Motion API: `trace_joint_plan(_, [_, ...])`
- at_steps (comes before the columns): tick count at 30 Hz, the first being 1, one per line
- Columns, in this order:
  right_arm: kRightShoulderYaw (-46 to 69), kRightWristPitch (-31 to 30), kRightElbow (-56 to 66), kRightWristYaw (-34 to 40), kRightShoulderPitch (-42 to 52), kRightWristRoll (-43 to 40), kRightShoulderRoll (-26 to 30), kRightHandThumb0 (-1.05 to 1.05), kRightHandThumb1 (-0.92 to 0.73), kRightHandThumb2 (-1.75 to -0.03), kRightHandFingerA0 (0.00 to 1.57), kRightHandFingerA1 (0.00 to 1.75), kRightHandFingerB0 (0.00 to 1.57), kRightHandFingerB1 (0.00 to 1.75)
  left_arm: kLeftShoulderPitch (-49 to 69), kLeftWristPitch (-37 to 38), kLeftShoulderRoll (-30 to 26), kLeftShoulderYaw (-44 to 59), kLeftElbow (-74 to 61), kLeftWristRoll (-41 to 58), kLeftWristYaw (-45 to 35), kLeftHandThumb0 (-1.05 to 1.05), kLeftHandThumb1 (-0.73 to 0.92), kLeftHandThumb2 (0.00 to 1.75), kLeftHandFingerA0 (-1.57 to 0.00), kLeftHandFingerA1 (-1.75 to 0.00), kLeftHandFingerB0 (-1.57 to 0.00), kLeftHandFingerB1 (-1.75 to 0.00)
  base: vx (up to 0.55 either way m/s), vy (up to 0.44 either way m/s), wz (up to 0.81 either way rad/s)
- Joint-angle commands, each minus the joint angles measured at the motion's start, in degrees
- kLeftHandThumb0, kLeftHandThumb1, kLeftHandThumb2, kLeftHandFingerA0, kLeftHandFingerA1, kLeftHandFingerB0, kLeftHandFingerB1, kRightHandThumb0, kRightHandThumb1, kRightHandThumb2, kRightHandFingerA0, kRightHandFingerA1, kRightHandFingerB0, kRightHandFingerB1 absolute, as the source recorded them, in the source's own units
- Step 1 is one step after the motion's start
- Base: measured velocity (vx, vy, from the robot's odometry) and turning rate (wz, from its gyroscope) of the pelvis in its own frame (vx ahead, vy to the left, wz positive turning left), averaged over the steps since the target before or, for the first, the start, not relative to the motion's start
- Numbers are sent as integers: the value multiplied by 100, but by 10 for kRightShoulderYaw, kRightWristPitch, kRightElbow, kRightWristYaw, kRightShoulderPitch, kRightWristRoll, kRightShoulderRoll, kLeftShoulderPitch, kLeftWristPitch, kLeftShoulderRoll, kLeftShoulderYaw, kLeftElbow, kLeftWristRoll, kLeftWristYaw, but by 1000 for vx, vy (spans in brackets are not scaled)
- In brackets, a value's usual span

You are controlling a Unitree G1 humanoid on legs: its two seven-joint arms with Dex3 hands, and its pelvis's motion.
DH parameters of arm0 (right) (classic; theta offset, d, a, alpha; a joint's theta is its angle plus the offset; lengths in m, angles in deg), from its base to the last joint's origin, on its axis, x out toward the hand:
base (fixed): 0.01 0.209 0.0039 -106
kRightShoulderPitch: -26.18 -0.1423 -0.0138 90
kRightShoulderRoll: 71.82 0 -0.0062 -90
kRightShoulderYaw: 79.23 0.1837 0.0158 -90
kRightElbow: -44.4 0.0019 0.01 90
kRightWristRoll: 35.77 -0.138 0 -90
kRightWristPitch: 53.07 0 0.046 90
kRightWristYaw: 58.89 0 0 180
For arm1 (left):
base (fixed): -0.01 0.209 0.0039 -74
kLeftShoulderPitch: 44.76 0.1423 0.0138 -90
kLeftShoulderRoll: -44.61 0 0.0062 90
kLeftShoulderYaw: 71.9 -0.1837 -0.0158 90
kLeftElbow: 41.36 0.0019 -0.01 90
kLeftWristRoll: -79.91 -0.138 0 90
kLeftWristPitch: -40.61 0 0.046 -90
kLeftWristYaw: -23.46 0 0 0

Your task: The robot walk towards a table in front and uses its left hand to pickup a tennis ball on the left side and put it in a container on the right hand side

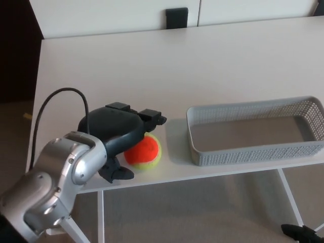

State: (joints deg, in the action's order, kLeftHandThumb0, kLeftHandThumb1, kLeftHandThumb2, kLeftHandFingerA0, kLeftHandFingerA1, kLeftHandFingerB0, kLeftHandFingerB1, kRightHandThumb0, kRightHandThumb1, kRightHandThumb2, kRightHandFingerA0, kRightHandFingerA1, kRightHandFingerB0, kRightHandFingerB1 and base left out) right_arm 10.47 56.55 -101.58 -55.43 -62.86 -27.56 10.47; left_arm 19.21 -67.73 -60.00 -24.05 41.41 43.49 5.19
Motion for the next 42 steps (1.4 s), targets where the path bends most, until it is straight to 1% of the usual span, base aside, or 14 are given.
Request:
trace_joint_plan(1, [-7,-11,10,-1,0,10,20,-26,-63,-58,56,53,42,43,15,13,16,-1,24,-98,61,-47,43,63,-17,-36,-11,-32,0,0,0])
trace_joint_plan(5, [-11,-12,10,2,1,13,21,-26,-63,-58,54,52,42,43,20,26,26,0,38,-116,73,-47,43,63,-18,-36,-14,-33,0,0,0])
trace_joint_plan(6, [-12,-11,8,2,-1,13,21,-26,-63,-58,56,52,42,43,21,29,28,2,40,-117,75,-24,33,87,-6,-50,-6,-49,0,0,0])
trace_joint_plan(8, [-14,-7,6,3,-2,15,23,-25,-63,-58,55,52,43,43,22,34,33,3,47,-125,78,-24,34,88,-6,-50,-6,-49,0,0,0])
trace_joint_plan(12, [-15,-13,16,4,1,13,22,-25,-64,-59,55,53,43,43,25,39,40,4,57,-144,80,-25,33,88,-7,-50,-6,-49,0,0,0])
trace_joint_plan(13, [-15,-18,19,2,1,13,22,-26,-64,-59,55,52,42,43,27,41,43,5,58,-144,81,-48,42,63,-23,-39,-13,-33,0,0,0])
trace_joint_plan(34, [-19,-32,38,-2,-5,15,24,-23,-63,-58,54,51,42,43,46,55,78,12,98,-168,64,-51,41,67,-35,-44,-16,-35,0,0,0])
trace_joint_plan(35, [-19,-34,40,-1,-5,16,25,-24,-63,-58,53,51,42,42,46,56,81,13,100,-165,65,-40,47,73,-69,-67,-23,-40,0,0,0])
trace_joint_plan(36, [-20,-37,42,-1,-5,17,25,-24,-63,-58,53,51,42,42,48,58,84,14,101,-162,66,-40,47,73,-69,-67,-23,-40,0,0,0])
trace_joint_plan(37, [-20,-39,43,0,-6,18,24,-24,-63,-58,54,51,42,42,47,66,85,16,106,-158,70,-24,65,60,-84,-84,-38,-33,0,0,0])
trace_joint_plan(38, [-21,-40,44,0,-6,18,24,-24,-63,-58,54,51,42,42,47,68,85,17,106,-158,70,-24,65,60,-84,-84,-38,-33,0,0,0])
trace_joint_plan(39, [-19,-35,44,-4,-5,15,25,-25,-63,-58,56,54,42,44,46,60,93,16,111,-155,58,-18,66,60,-84,-125,-65,-42,0,0,0])
trace_joint_plan(40, [-21,-37,47,-5,-4,17,26,-26,-63,-58,56,54,42,43,43,56,95,12,113,-161,49,-20,61,60,-79,-137,-74,-46,0,0,0])
trace_joint_plan(42, [-24,-38,48,-6,-6,20,28,-25,-63,-58,56,54,42,43,38,56,94,8,116,-171,42,-24,61,58,-76,-131,-72,-44,0,0,0])
